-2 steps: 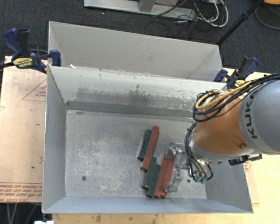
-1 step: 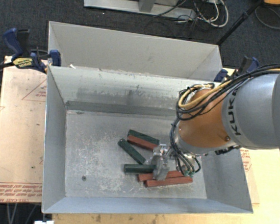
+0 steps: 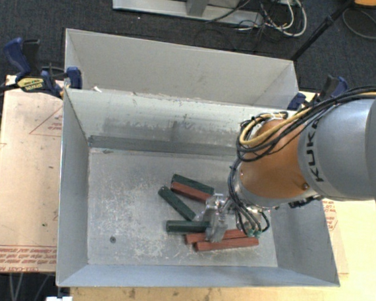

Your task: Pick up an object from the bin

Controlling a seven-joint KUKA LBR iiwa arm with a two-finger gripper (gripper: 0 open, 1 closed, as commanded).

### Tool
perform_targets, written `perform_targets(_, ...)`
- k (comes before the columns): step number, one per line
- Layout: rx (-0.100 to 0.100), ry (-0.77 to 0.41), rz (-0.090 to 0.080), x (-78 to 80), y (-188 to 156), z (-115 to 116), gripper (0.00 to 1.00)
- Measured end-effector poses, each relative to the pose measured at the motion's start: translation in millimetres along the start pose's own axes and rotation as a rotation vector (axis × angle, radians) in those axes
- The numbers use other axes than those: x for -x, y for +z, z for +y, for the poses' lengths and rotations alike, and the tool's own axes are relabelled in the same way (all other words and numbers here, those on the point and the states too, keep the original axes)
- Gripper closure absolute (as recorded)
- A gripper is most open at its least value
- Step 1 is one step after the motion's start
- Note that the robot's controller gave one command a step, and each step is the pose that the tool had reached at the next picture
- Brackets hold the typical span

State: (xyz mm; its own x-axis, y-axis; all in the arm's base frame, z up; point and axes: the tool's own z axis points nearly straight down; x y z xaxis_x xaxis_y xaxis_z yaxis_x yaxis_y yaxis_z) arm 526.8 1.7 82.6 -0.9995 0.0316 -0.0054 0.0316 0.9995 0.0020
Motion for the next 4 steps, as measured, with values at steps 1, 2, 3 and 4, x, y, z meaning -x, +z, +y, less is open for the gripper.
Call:
perform_targets(1,-0.001,-0.036,0.007,39.7,-50.7,-8.0,1.0)
perform_targets(2,-0.001,0.101,0.004,20.1,-87.7,12.6,0.0)
perform_targets(3,-0.001,0.1,0.004,20.1,-87.7,12.5,1.0)
perform_targets(4,-0.002,0.099,0.004,20.1,-87.6,12.5,0.0)
